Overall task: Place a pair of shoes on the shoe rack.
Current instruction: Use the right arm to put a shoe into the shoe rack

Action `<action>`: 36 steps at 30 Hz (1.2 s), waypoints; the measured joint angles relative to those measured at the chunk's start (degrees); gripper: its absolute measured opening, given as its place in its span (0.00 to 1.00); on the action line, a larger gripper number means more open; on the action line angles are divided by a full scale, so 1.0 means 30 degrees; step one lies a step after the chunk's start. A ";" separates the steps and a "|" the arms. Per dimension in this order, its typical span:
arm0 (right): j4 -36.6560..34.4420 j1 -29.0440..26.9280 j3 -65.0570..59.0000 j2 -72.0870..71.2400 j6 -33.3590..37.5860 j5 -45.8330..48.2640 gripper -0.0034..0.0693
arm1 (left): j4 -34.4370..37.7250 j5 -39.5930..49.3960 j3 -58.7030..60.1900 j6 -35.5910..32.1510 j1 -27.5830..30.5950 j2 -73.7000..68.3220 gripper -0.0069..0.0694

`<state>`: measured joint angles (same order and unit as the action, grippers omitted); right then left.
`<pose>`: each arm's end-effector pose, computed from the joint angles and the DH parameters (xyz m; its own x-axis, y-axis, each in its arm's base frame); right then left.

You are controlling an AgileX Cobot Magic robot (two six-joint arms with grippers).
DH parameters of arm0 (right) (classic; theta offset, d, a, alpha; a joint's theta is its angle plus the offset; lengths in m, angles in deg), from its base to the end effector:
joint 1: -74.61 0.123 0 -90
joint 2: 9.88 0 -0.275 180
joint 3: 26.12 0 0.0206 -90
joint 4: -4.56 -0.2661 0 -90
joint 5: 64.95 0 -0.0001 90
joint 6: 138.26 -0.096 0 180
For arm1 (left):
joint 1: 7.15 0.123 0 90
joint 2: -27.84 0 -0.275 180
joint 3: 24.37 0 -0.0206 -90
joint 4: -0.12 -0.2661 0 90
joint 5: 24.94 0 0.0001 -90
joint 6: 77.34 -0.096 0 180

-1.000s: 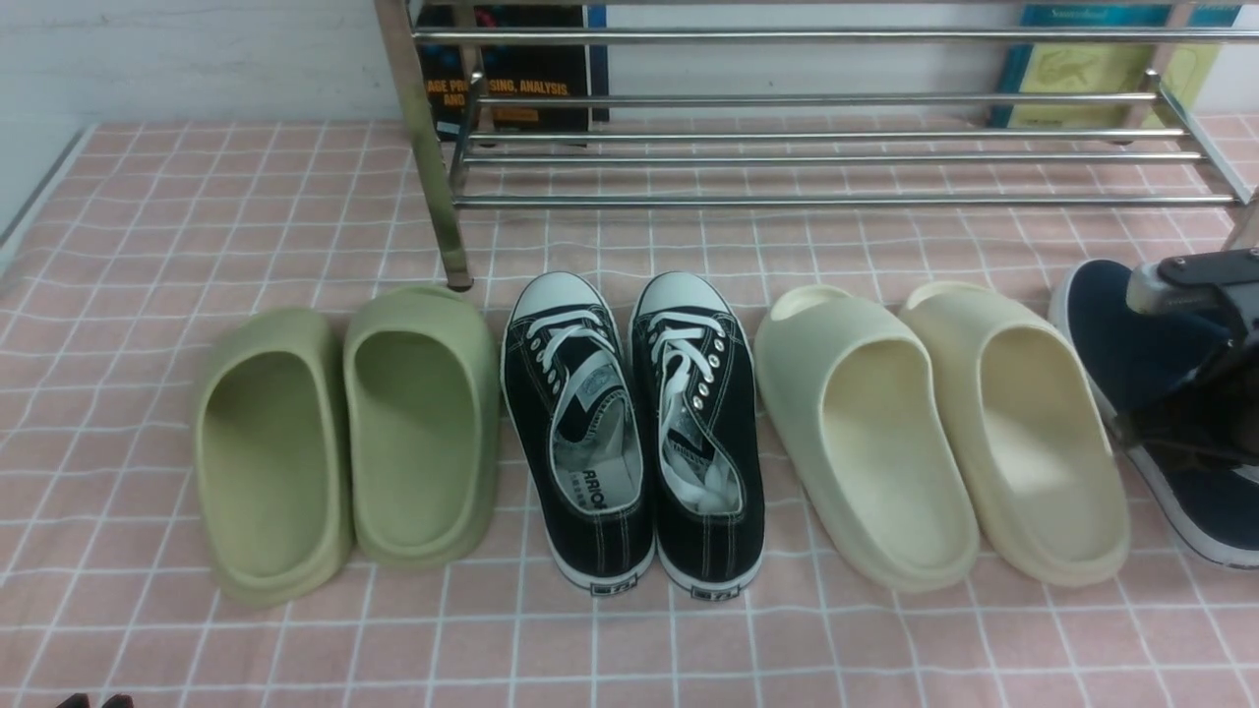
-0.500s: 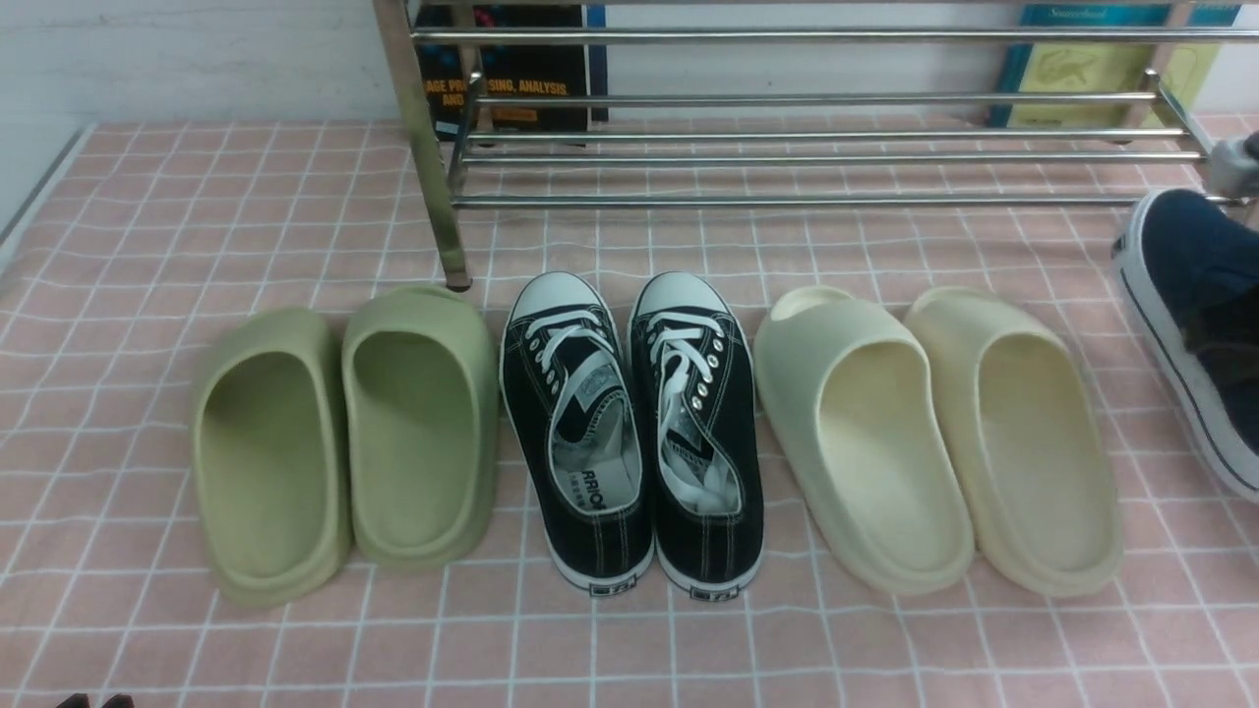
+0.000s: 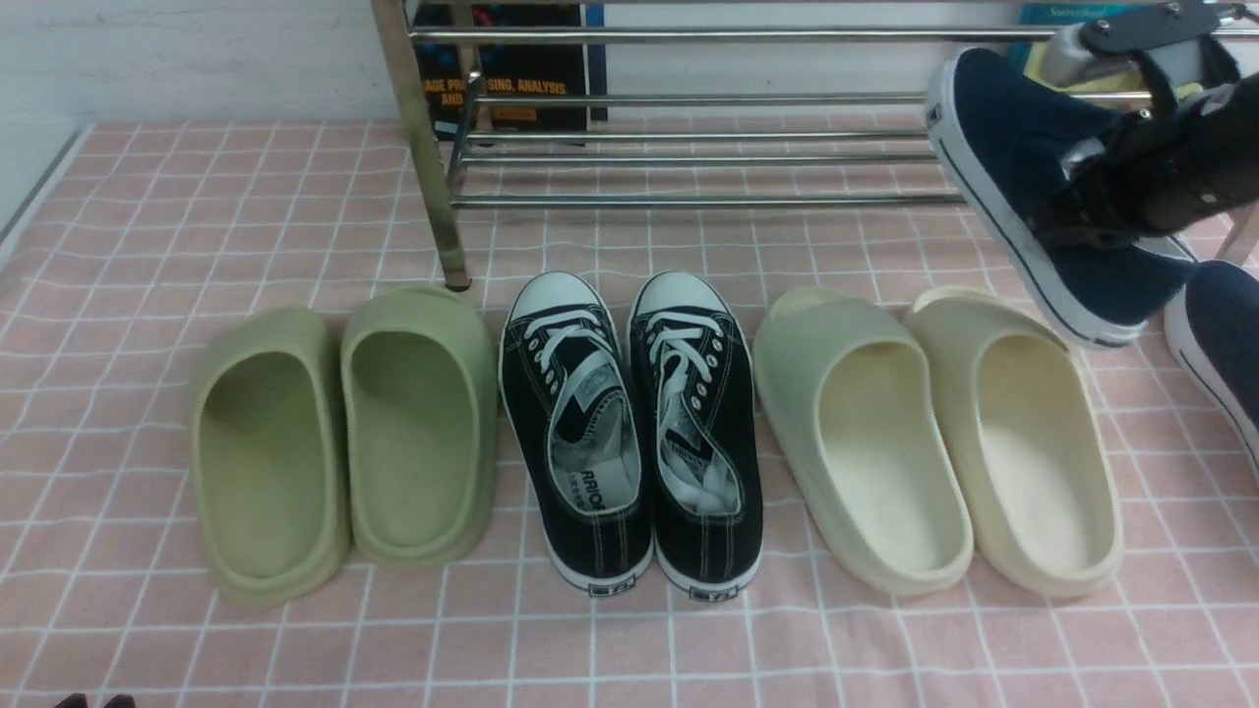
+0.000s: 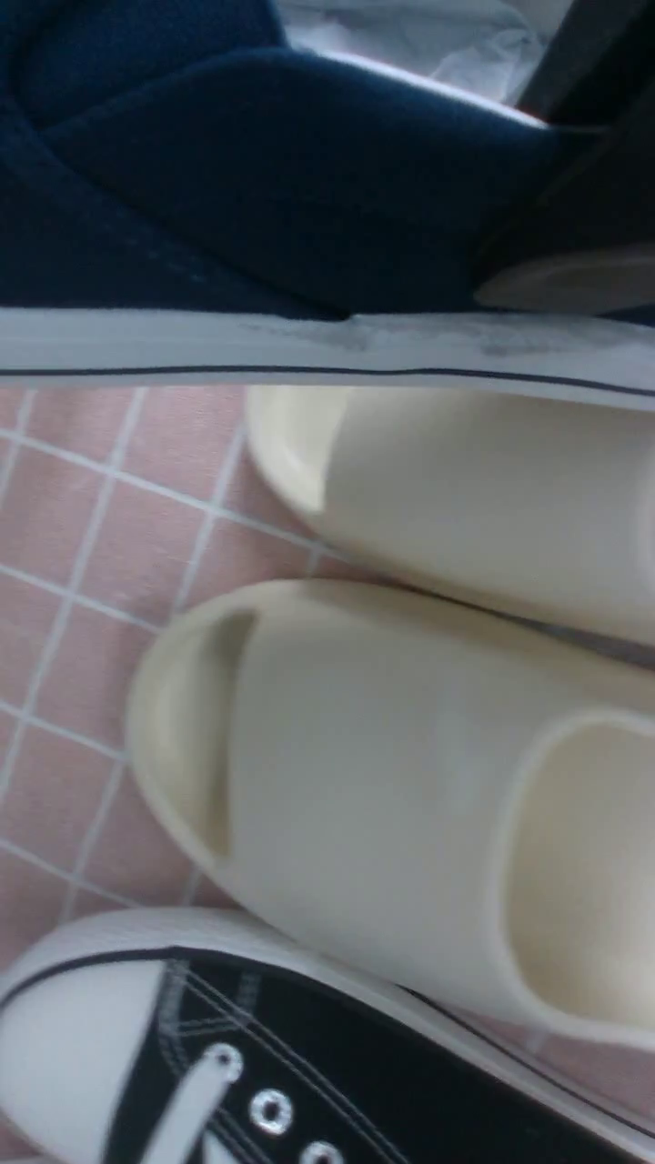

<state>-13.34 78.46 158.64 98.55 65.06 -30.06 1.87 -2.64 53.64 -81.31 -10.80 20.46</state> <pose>0.4124 0.0447 0.2716 -0.6972 -0.1924 -0.6906 -0.2912 0.9563 0.0275 0.0821 -0.0064 0.1710 -0.2998 0.0602 -0.9521 0.0870 0.9956 0.0356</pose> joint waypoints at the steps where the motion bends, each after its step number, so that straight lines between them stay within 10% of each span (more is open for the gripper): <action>1: 0.0000 0.0000 0.1123 0.1135 0.0000 0.0021 0.08 | 0.0000 0.0000 0.0000 0.0000 0.0000 0.0000 0.35; 26: -0.0498 0.0132 1.1109 0.8712 -0.0731 0.2043 0.11 | 0.0000 0.0000 0.0000 0.0000 0.0000 0.0000 0.38; 36: -0.0296 0.0110 1.1216 0.8631 -0.0715 0.2415 0.44 | 0.0000 0.0000 0.0000 0.0000 0.0000 0.0000 0.39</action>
<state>-14.22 78.80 192.28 124.44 62.91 -22.81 1.87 -2.64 53.64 -81.31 -10.80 20.46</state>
